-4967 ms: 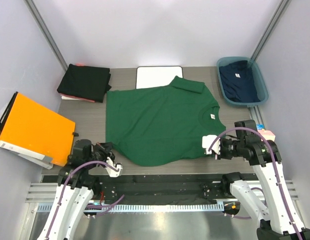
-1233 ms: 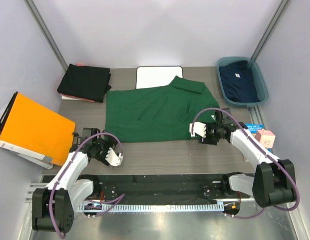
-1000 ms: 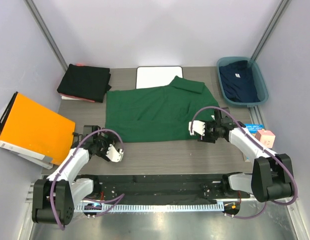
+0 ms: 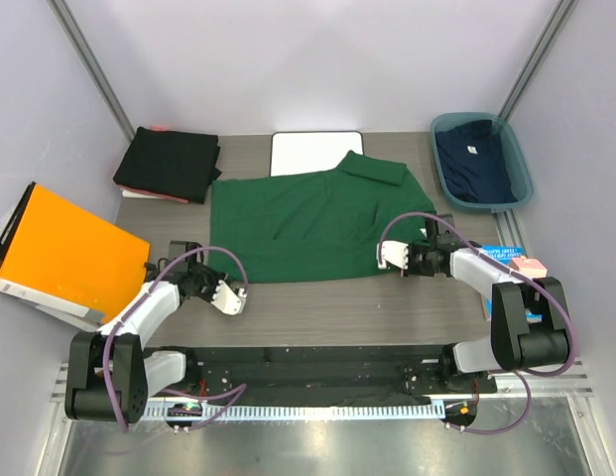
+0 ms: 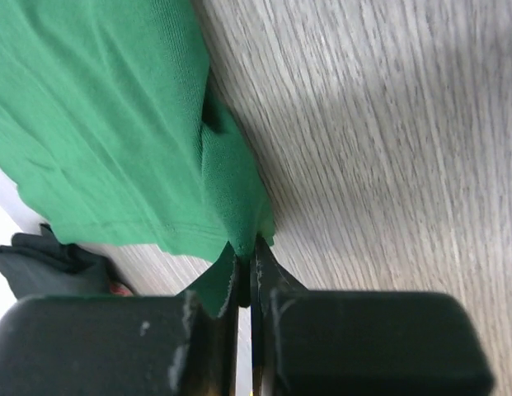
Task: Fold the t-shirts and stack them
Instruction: Fold the flattened tshirt in 1/3 of the way
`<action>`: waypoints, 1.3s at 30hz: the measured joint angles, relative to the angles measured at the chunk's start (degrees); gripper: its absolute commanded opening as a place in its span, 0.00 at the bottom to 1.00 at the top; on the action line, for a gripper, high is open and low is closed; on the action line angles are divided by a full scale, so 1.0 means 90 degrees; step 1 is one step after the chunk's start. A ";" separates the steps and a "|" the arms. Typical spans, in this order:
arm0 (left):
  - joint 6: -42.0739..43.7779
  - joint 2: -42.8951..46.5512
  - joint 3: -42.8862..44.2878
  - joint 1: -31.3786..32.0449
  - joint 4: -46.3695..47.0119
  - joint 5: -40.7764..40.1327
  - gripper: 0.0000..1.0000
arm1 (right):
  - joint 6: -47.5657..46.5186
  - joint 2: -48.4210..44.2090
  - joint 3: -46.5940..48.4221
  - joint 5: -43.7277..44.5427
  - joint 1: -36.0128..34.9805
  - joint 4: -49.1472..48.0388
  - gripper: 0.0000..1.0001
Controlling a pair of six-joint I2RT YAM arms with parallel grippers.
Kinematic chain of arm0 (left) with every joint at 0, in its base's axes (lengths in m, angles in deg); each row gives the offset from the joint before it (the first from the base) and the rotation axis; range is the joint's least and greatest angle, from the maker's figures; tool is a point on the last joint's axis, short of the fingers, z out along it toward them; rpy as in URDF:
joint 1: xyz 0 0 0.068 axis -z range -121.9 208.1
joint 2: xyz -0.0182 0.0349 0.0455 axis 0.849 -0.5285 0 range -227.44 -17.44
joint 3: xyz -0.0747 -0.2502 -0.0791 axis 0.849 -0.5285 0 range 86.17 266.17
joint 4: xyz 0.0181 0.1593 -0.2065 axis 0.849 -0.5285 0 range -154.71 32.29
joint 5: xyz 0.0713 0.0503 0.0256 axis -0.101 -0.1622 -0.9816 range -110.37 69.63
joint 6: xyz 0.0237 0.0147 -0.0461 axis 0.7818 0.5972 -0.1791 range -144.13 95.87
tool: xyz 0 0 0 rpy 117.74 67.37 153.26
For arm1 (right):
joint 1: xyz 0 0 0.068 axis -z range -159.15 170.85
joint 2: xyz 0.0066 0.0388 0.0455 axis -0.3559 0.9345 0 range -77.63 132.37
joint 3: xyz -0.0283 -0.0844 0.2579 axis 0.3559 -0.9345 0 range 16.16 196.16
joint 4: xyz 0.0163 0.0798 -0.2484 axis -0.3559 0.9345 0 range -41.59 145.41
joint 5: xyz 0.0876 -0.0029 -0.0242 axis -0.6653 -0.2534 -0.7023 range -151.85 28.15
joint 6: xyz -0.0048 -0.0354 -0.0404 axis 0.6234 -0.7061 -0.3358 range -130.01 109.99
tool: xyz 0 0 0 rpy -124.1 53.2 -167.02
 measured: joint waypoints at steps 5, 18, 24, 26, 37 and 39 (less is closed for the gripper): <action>0.0044 -0.0073 0.0197 0.0002 -0.0316 -0.0051 0.00 | -0.0206 0.0090 0.0061 0.0070 0.0109 0.0046 0.02; 0.0568 -0.0610 0.0823 0.0012 -0.1180 -0.0223 0.67 | -0.1030 0.0090 0.0328 0.0015 0.0491 0.1088 0.51; 0.0624 -0.0345 0.1112 -0.0002 -0.1948 -0.0342 0.90 | -0.1098 0.0083 0.0986 -0.0136 0.0573 0.2531 0.61; 0.0605 -0.0083 0.1343 -0.0005 -0.2225 -0.0294 0.94 | -0.0896 0.0041 0.1418 -0.0352 0.0573 0.2924 0.60; -0.0357 -0.0857 0.2232 0.0284 -0.0566 0.0544 0.95 | 0.2810 0.1948 0.4889 -0.1445 0.0571 0.2038 0.46; -0.0335 -0.1399 0.2237 0.0408 -0.0316 0.0578 0.95 | 0.3293 0.2725 0.5634 -0.1681 0.0532 0.2028 0.46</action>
